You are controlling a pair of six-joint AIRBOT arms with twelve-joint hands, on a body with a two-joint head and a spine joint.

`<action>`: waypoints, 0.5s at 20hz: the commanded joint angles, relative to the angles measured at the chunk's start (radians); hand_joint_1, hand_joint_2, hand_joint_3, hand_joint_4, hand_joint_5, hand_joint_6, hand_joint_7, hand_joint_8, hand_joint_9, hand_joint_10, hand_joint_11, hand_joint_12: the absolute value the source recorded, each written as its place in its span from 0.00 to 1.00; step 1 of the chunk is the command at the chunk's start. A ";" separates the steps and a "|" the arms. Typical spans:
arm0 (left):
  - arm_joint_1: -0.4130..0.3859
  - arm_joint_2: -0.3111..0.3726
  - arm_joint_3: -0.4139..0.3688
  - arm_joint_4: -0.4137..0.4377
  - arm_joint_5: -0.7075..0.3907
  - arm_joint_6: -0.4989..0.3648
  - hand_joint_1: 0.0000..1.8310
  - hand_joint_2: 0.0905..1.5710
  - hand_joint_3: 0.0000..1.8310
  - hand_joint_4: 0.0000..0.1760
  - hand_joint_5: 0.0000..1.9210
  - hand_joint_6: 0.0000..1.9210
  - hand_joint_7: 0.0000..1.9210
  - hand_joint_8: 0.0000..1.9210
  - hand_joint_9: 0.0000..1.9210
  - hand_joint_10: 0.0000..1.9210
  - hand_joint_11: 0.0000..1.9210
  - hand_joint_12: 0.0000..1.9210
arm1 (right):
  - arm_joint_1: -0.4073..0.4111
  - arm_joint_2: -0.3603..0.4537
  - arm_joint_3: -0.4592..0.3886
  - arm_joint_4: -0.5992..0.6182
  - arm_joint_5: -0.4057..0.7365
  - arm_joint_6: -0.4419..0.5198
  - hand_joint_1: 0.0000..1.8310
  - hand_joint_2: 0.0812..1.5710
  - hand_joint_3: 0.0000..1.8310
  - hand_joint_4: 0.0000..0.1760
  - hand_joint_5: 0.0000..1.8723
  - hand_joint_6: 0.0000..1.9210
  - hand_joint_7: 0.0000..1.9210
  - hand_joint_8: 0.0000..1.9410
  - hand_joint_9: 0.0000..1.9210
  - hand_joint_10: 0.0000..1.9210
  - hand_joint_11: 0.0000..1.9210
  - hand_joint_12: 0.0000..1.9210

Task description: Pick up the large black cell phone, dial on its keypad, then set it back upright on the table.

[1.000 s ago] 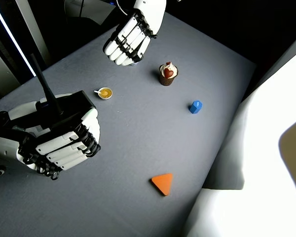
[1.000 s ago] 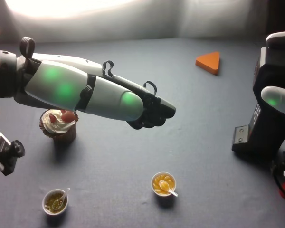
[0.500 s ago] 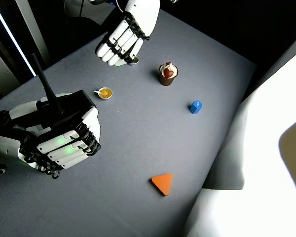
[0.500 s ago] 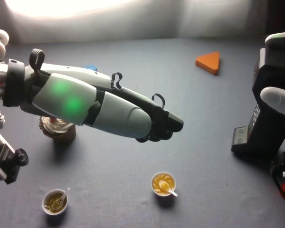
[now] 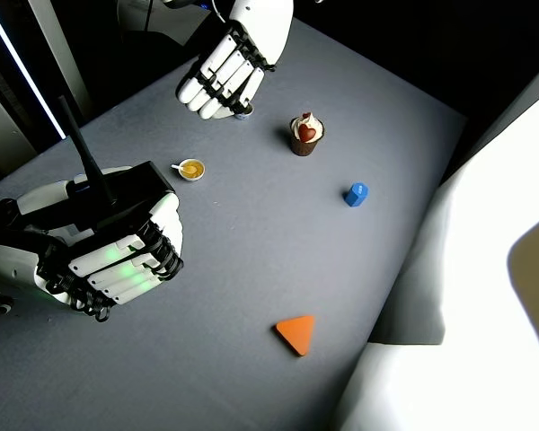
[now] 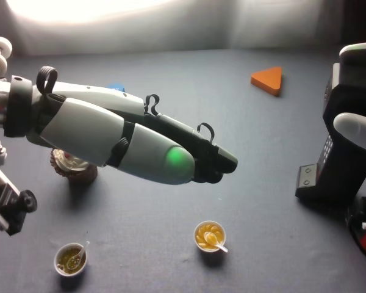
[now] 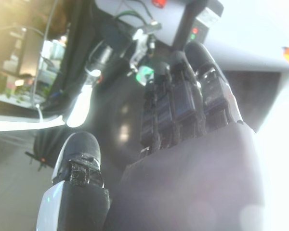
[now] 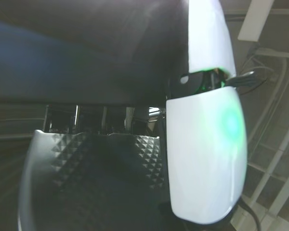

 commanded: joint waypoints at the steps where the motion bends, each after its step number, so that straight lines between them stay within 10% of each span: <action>1: -0.028 0.010 -0.003 -0.074 -0.023 -0.001 0.06 0.79 0.00 0.09 0.13 0.00 0.18 0.00 0.17 0.00 0.00 0.46 | -0.001 0.011 0.001 -0.017 0.138 0.023 0.75 0.72 0.00 0.00 0.48 0.46 0.40 0.67 0.47 0.70 0.54 0.57; 5: -0.032 0.014 -0.001 -0.077 -0.022 0.011 0.03 0.80 0.00 0.12 0.13 0.00 0.18 0.00 0.18 0.00 0.00 0.47 | 0.004 0.009 0.024 -0.016 0.138 0.023 0.81 0.68 0.00 0.00 0.53 0.38 0.44 0.57 0.48 0.61 0.51 0.72; 10: -0.036 0.013 -0.002 -0.085 -0.018 0.026 0.06 0.79 0.00 0.10 0.14 0.00 0.18 0.00 0.18 0.00 0.00 0.46 | 0.008 0.006 0.043 -0.016 0.138 0.018 0.75 0.72 0.00 0.00 0.49 0.44 0.41 0.66 0.48 0.70 0.55 0.58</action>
